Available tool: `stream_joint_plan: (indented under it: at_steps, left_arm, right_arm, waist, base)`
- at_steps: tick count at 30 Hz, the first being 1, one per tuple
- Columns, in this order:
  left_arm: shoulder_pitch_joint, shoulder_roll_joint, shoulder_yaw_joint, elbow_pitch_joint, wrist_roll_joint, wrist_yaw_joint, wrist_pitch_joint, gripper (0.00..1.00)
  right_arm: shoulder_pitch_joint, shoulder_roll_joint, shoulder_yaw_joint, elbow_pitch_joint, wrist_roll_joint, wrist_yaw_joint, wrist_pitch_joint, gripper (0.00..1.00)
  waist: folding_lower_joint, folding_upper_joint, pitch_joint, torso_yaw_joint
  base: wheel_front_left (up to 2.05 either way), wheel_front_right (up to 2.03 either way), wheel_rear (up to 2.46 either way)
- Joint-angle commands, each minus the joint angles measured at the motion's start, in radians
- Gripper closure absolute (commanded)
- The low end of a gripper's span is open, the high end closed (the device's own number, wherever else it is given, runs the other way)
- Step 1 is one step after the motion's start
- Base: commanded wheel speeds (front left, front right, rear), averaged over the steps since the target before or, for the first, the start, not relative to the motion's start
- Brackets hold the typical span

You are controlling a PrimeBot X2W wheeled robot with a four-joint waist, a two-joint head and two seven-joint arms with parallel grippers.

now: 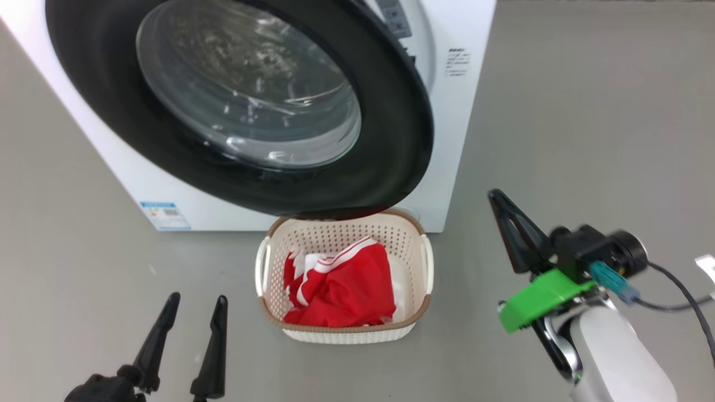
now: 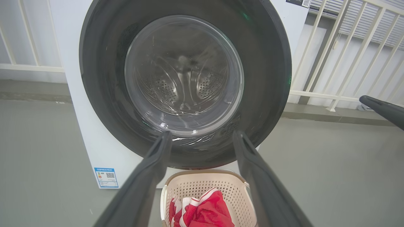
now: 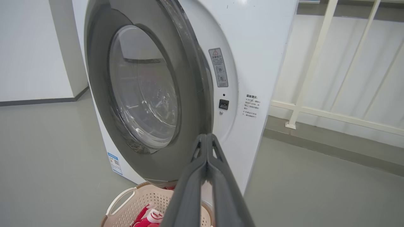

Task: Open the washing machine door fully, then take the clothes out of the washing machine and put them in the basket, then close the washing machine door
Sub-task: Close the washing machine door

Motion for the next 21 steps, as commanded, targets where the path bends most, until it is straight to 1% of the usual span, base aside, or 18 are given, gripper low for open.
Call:
stream_joint_plan:
  at_steps: [1,8,14,21]
  left_arm:
    - [-0.048,0.009,0.033,-0.027,0.007,-0.004,-0.012,0.00]
    - [-0.075,-0.006,0.030,-0.030,0.013,-0.013,-0.012,0.00]
    - [-0.097,-0.026,0.026,-0.028,0.022,-0.020,-0.012,0.00]
    - [-0.132,-0.047,0.020,-0.010,0.033,-0.044,-0.012,0.00]
  right_arm:
    - [-0.058,-0.006,0.042,-0.008,0.009,0.003,0.005,1.00]
    - [-0.200,-0.038,0.135,0.071,0.053,0.003,0.020,1.00]
    - [-0.323,-0.053,0.176,0.146,0.073,0.003,0.019,1.00]
    - [-0.445,-0.078,0.200,0.251,0.092,0.003,0.005,1.00]
  waist:
    - [0.0000,0.0000,0.036,0.035]
    - [0.0000,0.0000,0.096,0.082]
    - [0.0000,0.0000,0.150,0.123]
    - [0.0000,0.0000,0.201,0.176]
  base:
    - [0.00,0.00,0.00]
    - [0.00,0.00,0.00]
    - [0.00,0.00,0.00]
    - [0.00,0.00,0.00]
